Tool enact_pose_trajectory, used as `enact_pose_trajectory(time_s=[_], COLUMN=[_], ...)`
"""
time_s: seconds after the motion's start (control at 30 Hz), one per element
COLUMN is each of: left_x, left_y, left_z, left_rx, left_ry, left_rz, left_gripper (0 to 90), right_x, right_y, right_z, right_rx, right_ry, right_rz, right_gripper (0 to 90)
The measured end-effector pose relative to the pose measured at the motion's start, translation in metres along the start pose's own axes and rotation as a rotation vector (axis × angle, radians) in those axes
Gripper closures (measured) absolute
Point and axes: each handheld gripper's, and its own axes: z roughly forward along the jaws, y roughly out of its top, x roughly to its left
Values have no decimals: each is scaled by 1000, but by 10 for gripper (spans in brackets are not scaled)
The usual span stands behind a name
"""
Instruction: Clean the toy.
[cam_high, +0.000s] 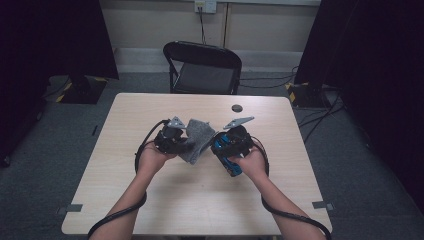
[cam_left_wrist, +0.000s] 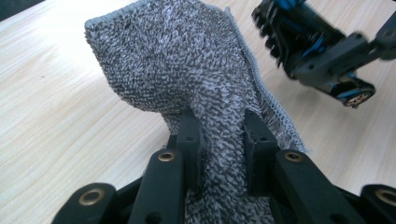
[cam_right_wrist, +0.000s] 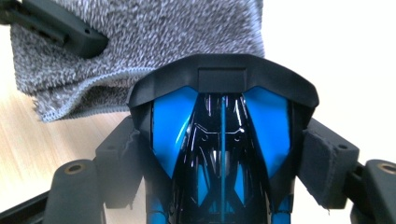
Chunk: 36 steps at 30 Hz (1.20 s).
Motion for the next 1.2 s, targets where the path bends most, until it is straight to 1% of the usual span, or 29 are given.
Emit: enact_pose_trajectory(time_s=[0.07, 0.17, 0.27, 0.57, 0.67, 0.77, 0.97, 1.07, 1.2], left_x=[-2, -5, -7, -11, -13, -15, -17, -19, -20], left_y=[1, 3, 3, 0, -1, -2, -4, -5, -8], left_z=[1, 3, 7, 14, 17, 20, 22, 24, 27], left_rx=[-8, -1, -4, 6, 18, 12, 16, 28, 29], left_ry=[-6, -15, -23, -41, -49, -52, -61, -63, -69], left_rz=[1, 11, 11, 2, 15, 19, 11, 18, 13], left_gripper=[726, 726, 725, 726, 726, 726, 726, 727, 727], right_x=[1, 3, 5, 7, 8, 10, 9, 9, 9], right_y=[-1, -2, -2, 0, 1, 3, 3, 3, 5], right_z=[2, 4, 5, 7, 8, 8, 10, 10, 11], right_rx=[4, 3, -1, 6, 7, 9, 10, 13, 14], right_ry=[-6, -4, 1, 2, 4, 7, 5, 7, 8], right_rz=[-4, -6, -8, -17, -21, -25, -22, -20, -20], right_gripper=[254, 254, 254, 254, 254, 254, 254, 254, 254])
